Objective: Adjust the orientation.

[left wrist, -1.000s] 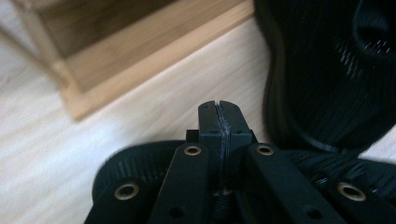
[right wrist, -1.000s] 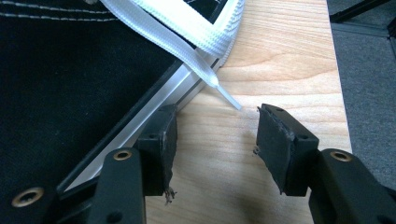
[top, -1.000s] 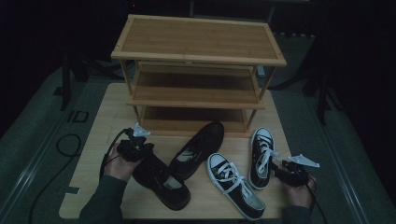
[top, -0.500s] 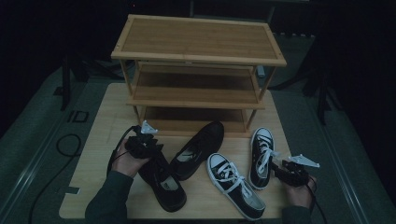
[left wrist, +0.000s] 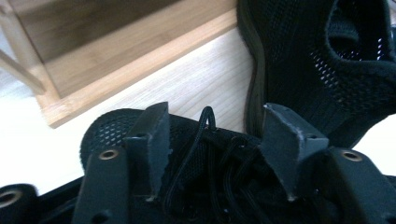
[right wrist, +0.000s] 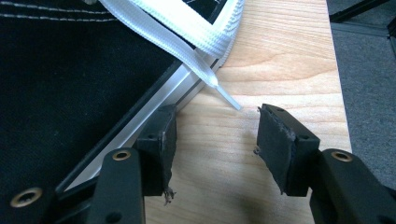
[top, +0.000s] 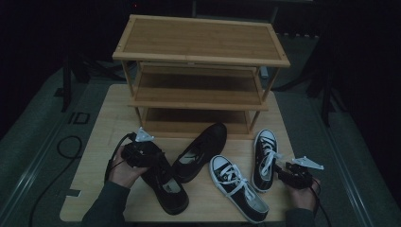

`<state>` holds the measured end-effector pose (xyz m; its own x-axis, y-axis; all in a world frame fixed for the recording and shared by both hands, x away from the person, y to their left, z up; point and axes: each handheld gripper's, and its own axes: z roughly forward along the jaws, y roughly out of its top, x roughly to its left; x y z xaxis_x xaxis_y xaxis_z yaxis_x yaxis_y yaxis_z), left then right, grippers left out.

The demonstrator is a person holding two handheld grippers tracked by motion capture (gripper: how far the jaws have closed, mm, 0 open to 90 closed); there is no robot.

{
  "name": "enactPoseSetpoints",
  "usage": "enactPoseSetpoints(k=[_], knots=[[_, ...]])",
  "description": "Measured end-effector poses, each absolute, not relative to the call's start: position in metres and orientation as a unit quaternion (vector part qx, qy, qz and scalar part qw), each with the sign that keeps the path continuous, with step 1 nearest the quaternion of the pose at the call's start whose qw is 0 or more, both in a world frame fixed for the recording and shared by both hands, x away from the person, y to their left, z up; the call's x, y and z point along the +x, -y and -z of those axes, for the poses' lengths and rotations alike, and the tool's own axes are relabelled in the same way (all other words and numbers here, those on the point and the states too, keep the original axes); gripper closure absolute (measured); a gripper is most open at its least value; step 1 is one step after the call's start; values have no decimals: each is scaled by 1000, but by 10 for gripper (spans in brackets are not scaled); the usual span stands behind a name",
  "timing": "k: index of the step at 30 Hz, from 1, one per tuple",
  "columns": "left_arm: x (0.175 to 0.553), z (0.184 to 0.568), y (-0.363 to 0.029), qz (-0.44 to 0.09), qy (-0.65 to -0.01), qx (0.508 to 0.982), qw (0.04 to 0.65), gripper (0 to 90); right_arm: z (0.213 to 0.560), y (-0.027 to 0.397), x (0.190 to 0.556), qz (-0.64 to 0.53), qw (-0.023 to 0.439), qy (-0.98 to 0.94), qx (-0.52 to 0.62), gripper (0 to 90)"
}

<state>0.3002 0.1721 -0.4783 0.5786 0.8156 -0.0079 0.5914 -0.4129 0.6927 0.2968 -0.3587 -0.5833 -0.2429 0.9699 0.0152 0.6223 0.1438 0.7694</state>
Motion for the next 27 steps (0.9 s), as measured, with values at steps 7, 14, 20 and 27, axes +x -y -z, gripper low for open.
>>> enactPoseSetpoints(k=[7, 14, 20, 27], knots=[[288, 470, -175, -169, -441, 816, 334, 293, 583, 359, 297, -339, 256, -712, 559, 469], [277, 462, -172, -164, -442, 814, 340, 284, 583, 359, 297, -340, 256, -711, 560, 468], [266, 461, -167, -159, -442, 819, 330, 284, 583, 359, 297, -339, 256, -711, 559, 468], [261, 469, -167, -145, -447, 827, 308, 280, 583, 359, 297, -339, 257, -711, 560, 466]])
